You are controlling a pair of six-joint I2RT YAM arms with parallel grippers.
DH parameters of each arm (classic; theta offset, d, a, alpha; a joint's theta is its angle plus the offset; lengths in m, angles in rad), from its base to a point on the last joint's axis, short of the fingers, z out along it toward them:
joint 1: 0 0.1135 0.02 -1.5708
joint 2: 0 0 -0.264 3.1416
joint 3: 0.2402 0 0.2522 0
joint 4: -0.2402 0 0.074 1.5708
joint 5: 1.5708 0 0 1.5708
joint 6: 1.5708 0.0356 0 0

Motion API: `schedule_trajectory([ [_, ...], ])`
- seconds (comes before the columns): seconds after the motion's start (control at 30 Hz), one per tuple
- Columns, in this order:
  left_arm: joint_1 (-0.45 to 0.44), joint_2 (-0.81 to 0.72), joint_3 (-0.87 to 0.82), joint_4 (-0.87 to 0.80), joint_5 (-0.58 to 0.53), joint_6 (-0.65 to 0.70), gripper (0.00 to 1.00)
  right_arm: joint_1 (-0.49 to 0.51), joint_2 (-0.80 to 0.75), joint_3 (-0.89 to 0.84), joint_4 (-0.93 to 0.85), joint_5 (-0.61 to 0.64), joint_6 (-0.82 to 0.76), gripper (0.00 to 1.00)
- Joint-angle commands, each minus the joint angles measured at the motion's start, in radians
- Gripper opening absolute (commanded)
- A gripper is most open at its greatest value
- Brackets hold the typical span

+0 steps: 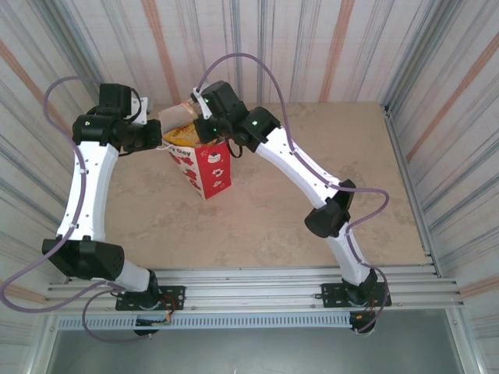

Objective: Place the snacks into the paper bag

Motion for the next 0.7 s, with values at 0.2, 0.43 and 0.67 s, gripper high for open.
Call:
schedule_trajectory([
  [0.2,-0.01,0.005,0.028,-0.03,0.011,0.018,0.0,-0.022,0.008,0.046,-0.039,-0.21,0.046,0.48],
  [0.43,-0.014,0.001,0.021,-0.03,0.01,0.019,0.0,-0.045,-0.093,0.022,-0.082,-0.158,0.046,0.49],
  [0.67,-0.014,-0.005,0.018,-0.03,0.013,0.02,0.0,-0.105,-0.191,-0.116,-0.039,-0.104,0.077,0.52],
])
